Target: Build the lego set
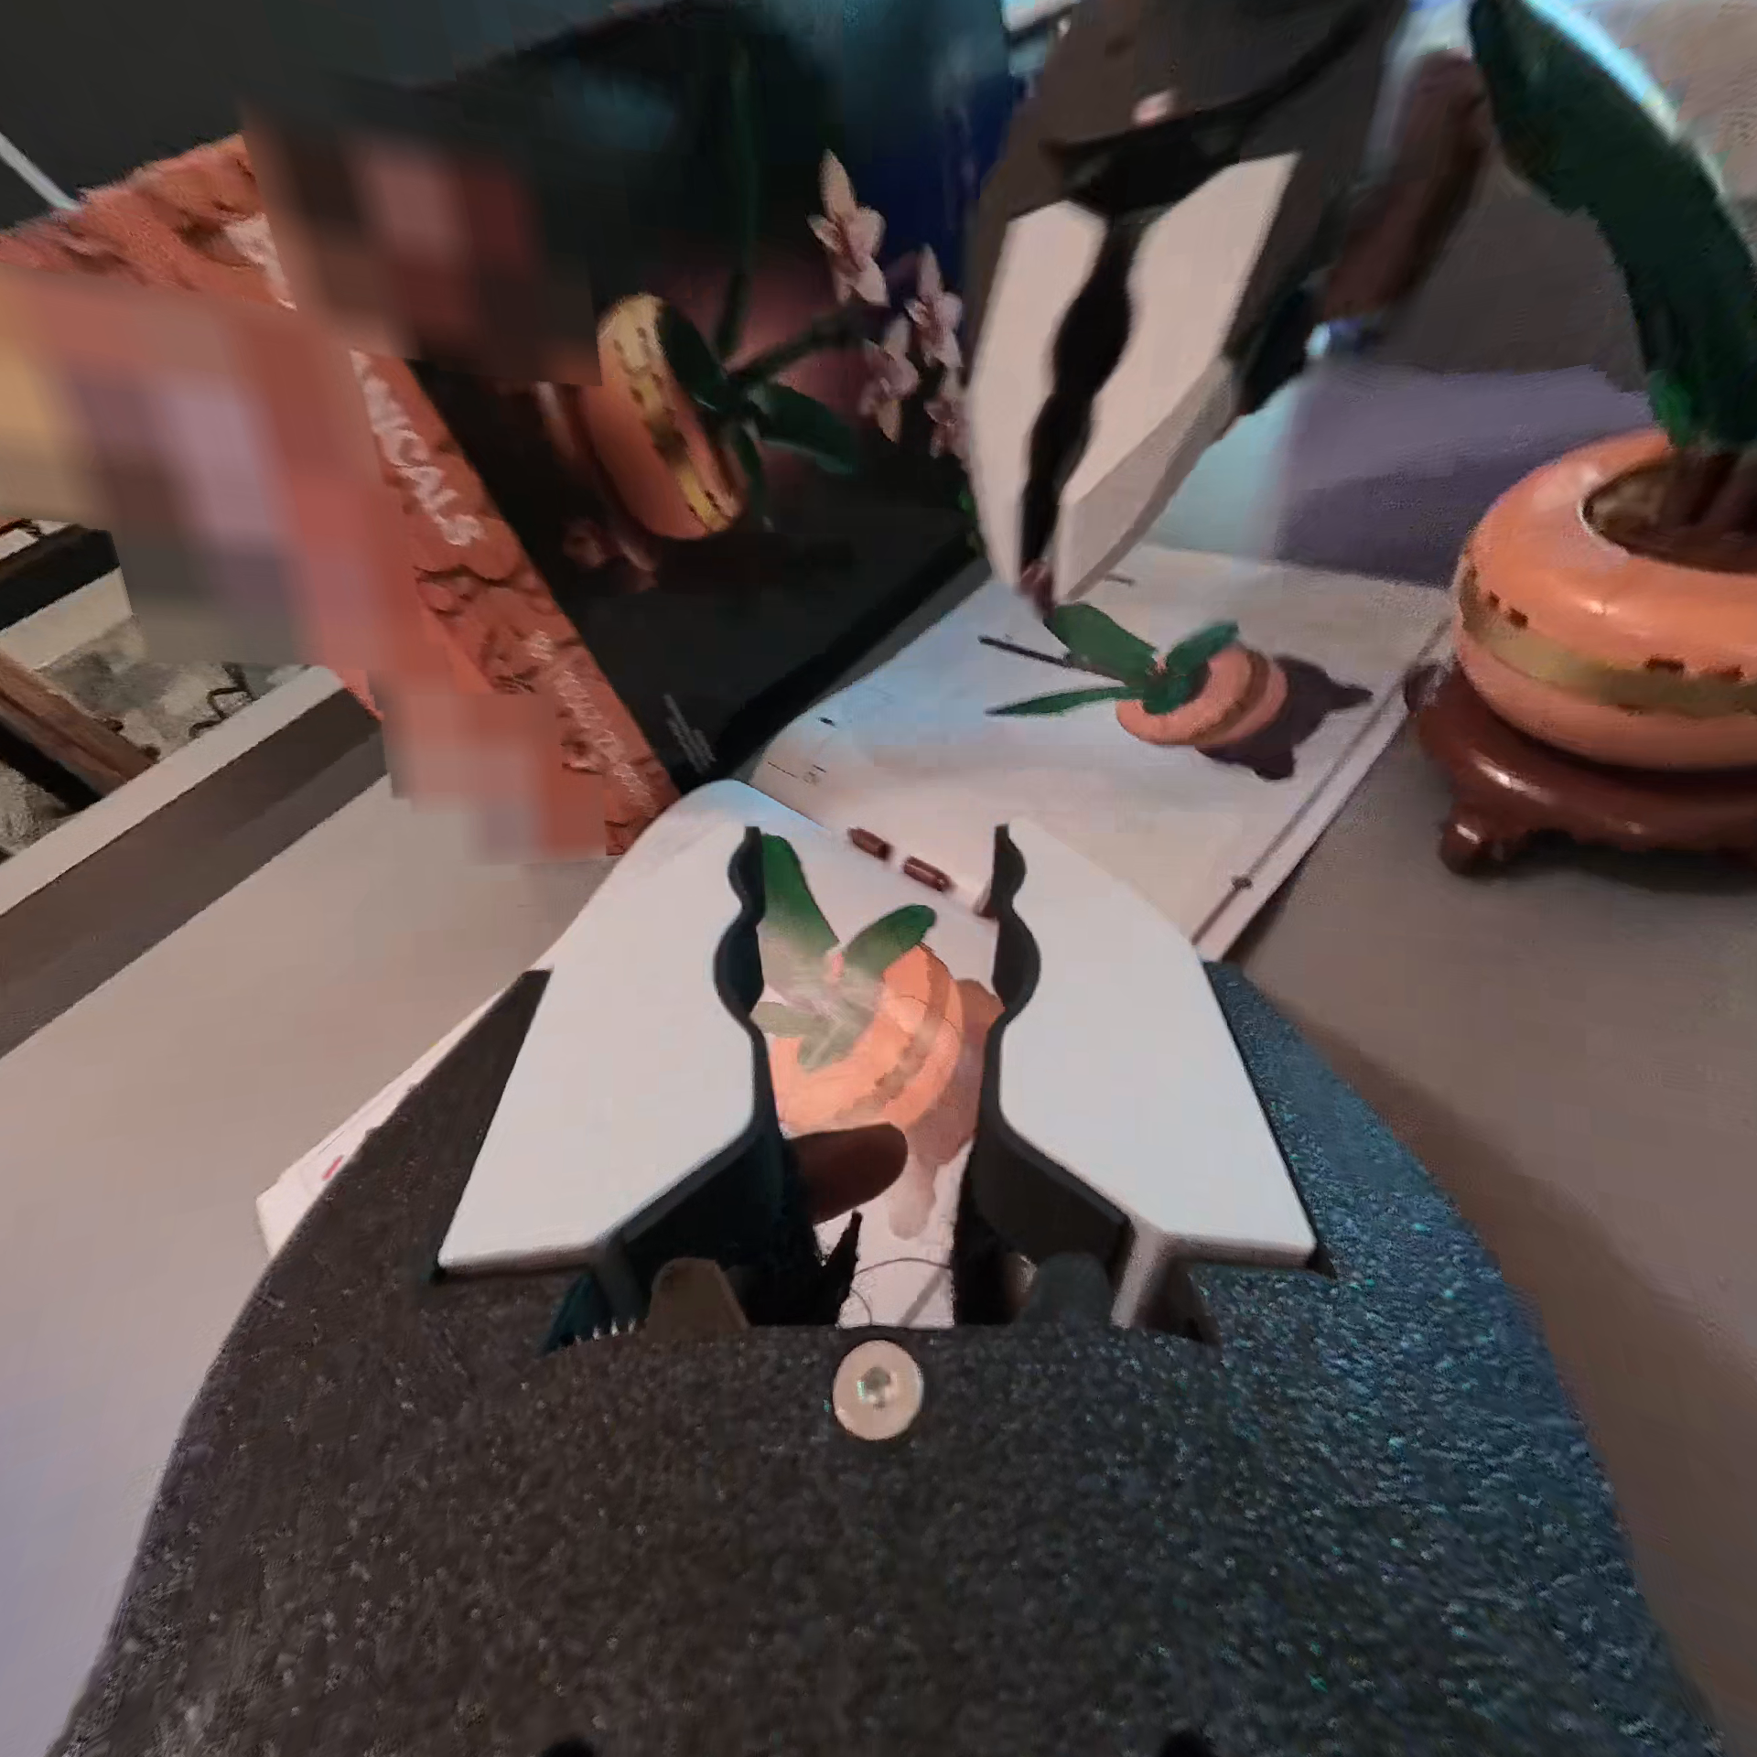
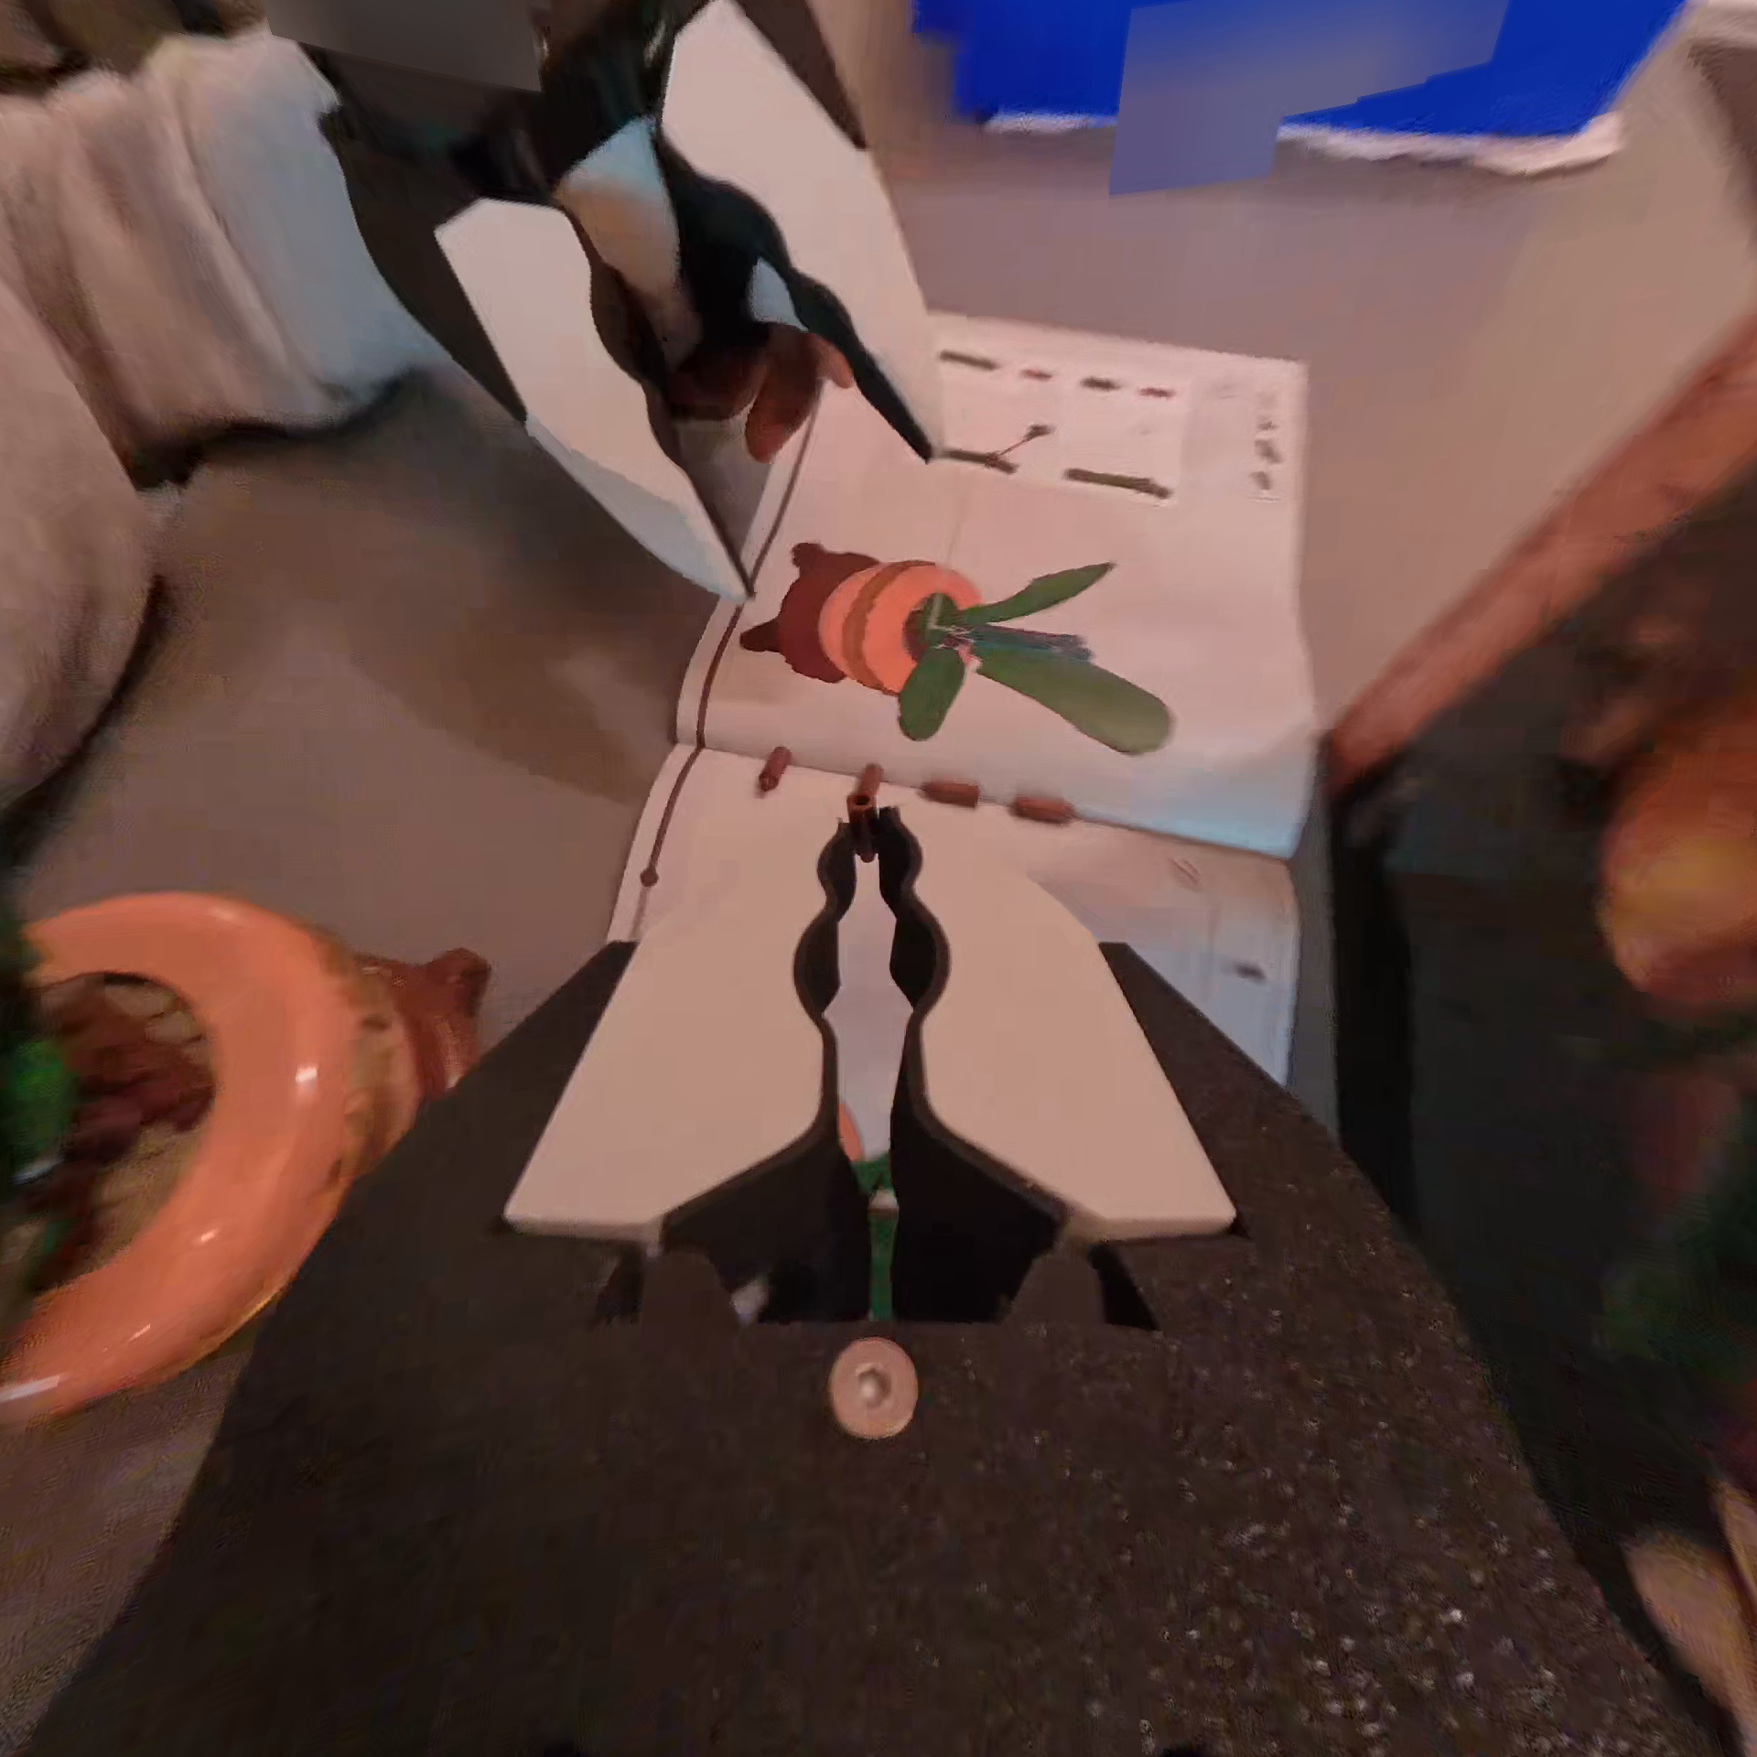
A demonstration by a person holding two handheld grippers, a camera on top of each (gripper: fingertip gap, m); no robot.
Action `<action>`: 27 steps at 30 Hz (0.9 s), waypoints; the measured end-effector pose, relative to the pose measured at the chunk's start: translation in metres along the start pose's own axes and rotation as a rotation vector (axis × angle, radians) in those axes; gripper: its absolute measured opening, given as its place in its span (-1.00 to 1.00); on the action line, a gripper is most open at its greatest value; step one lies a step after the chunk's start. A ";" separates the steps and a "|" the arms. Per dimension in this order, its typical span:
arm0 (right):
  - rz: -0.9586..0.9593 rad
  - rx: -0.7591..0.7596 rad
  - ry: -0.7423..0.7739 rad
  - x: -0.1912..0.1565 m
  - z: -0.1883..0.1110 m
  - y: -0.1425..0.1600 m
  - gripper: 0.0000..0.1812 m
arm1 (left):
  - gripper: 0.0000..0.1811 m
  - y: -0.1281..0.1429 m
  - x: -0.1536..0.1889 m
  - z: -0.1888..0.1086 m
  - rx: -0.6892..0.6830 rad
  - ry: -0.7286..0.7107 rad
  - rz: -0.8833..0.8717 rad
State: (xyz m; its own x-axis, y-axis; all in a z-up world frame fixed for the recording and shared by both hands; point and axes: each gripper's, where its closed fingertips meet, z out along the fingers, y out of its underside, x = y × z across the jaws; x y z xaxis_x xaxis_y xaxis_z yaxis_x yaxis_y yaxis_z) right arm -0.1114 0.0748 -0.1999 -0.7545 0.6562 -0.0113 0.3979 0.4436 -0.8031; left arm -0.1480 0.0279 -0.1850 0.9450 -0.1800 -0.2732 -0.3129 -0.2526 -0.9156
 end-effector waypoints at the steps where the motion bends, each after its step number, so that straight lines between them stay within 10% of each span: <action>1: -0.023 -0.017 -0.057 -0.004 0.015 0.001 -0.95 | -0.50 0.004 0.005 0.002 -0.023 0.019 0.028; 8: -0.086 -0.083 -0.145 -0.010 0.056 0.011 -0.84 | -0.52 0.008 0.027 0.011 -0.046 0.112 0.052; 18: -0.191 0.115 -0.003 -0.003 0.030 -0.019 -0.83 | -0.85 0.007 0.014 0.010 -0.031 0.063 -0.091; 27: -0.552 0.018 0.255 0.005 0.004 -0.034 -0.85 | -0.80 -0.026 0.009 0.017 0.154 0.245 -0.724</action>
State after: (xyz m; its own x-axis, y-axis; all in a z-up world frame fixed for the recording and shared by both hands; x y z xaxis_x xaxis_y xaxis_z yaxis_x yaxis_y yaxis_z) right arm -0.1314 0.0607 -0.1746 -0.6970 0.4587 0.5512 -0.0274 0.7510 -0.6597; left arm -0.1298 0.0488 -0.1688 0.8549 -0.2299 0.4650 0.4081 -0.2554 -0.8765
